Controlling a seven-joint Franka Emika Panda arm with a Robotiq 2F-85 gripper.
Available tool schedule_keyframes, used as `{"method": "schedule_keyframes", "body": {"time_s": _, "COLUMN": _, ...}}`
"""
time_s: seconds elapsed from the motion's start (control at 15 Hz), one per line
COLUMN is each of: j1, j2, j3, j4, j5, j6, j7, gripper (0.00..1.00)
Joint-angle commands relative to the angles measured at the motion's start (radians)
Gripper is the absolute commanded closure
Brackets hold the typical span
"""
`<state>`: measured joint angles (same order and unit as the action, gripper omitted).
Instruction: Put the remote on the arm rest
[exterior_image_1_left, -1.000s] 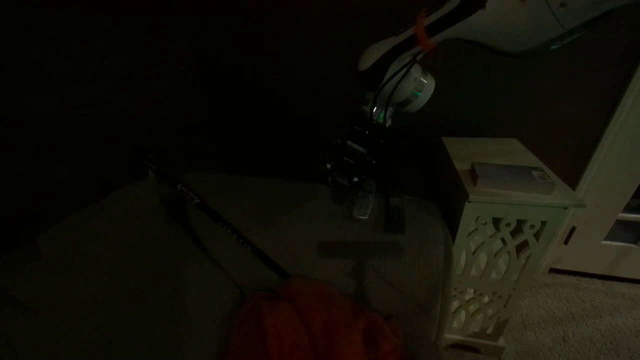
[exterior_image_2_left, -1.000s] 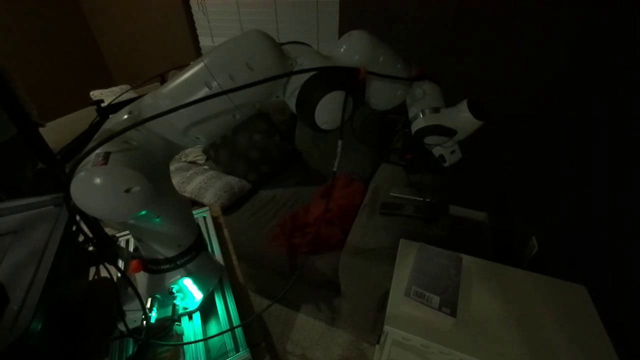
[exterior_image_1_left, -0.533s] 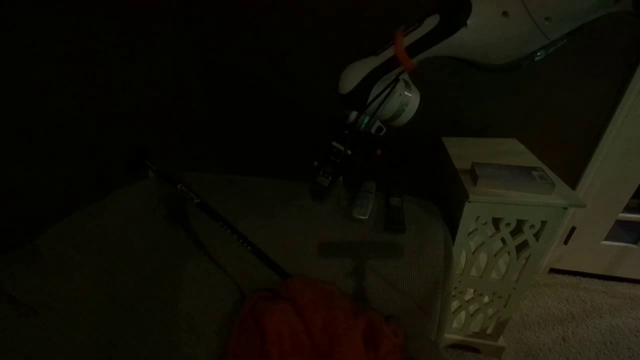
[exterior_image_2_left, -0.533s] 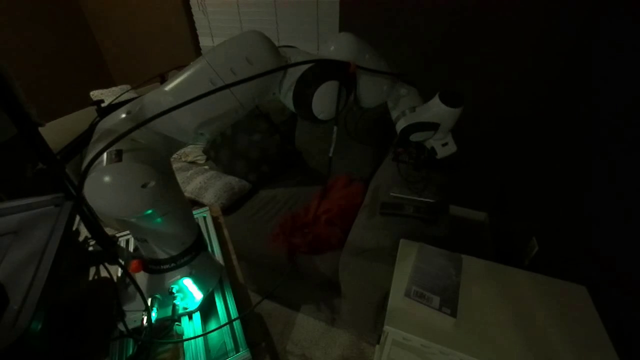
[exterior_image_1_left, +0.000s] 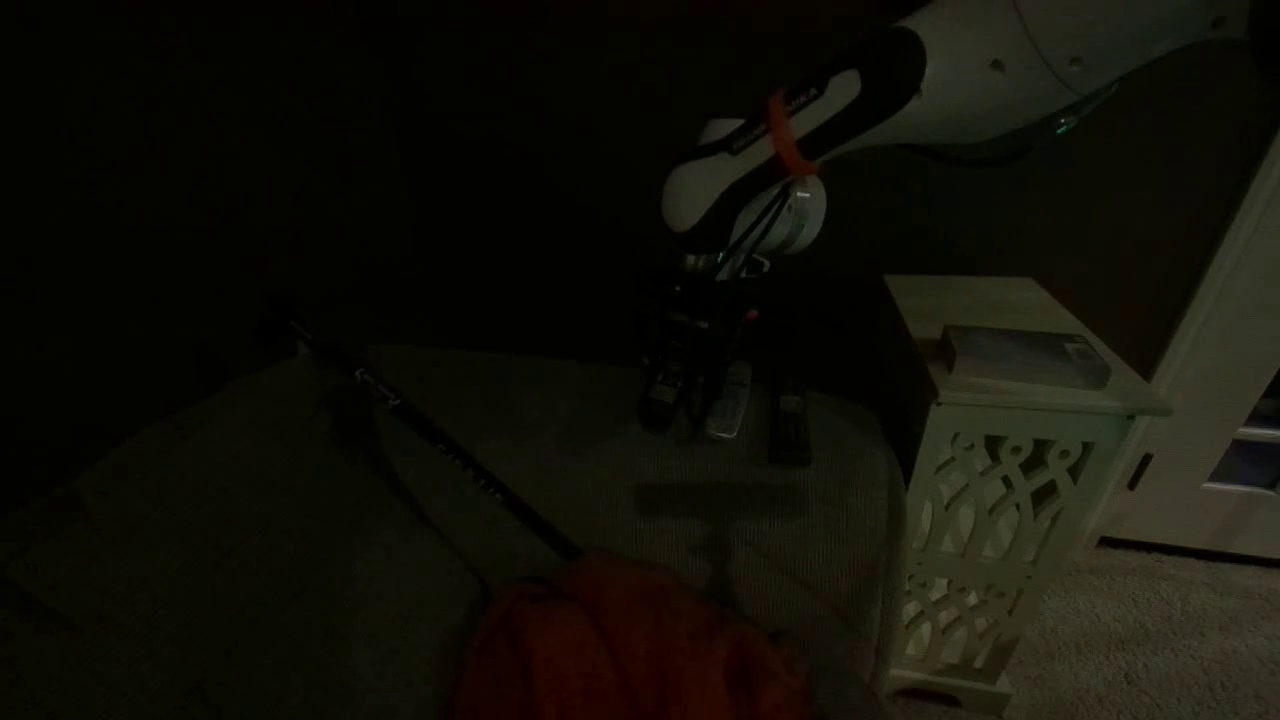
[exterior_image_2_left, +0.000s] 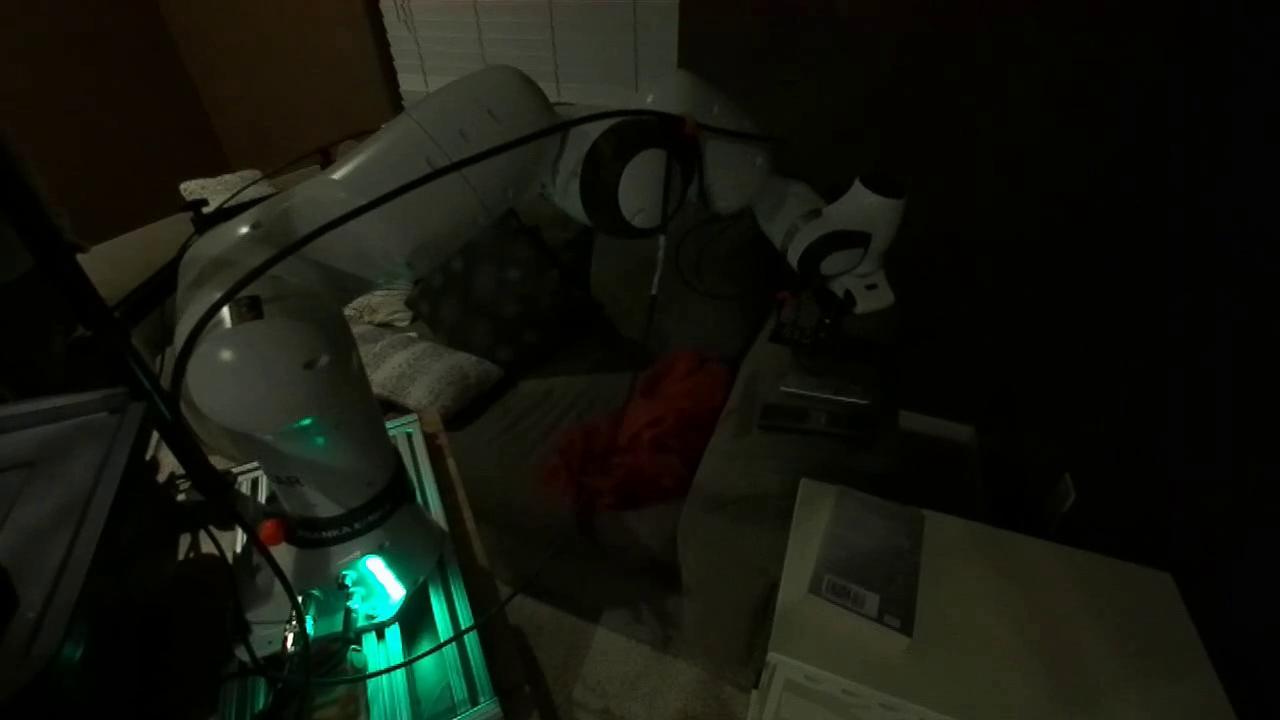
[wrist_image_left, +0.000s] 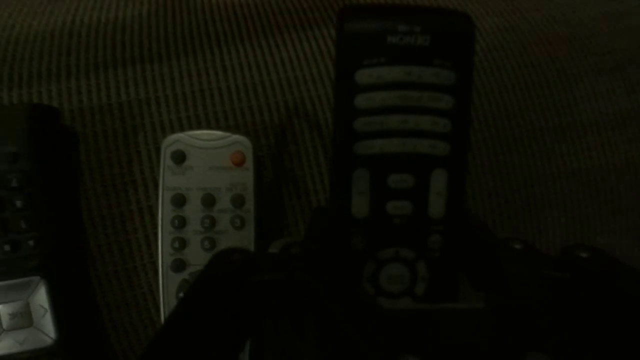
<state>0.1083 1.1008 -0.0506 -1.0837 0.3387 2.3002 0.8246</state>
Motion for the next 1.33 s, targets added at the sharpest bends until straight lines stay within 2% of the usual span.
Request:
{"method": "schedule_keyframes", "body": {"time_s": 0.0, "j1": -0.028, "j2": 0.061, "j3": 0.035, "j4": 0.127, "j5": -0.03, "j6": -0.109, "j7": -0.002, "gripper": 0.65}}
{"method": "schedule_keyframes", "body": {"time_s": 0.47, "j1": -0.045, "j2": 0.181, "j3": 0.027, "j4": 0.329, "j5": -0.077, "j6": -0.167, "j7": -0.017, "gripper": 0.65}}
{"method": "schedule_keyframes", "body": {"time_s": 0.87, "j1": -0.063, "j2": 0.261, "j3": 0.036, "j4": 0.45, "j5": -0.095, "j6": -0.208, "j7": -0.012, "gripper": 0.65}}
{"method": "schedule_keyframes", "body": {"time_s": 1.27, "j1": -0.062, "j2": 0.309, "j3": 0.033, "j4": 0.52, "j5": -0.105, "j6": -0.218, "j7": 0.003, "gripper": 0.65}}
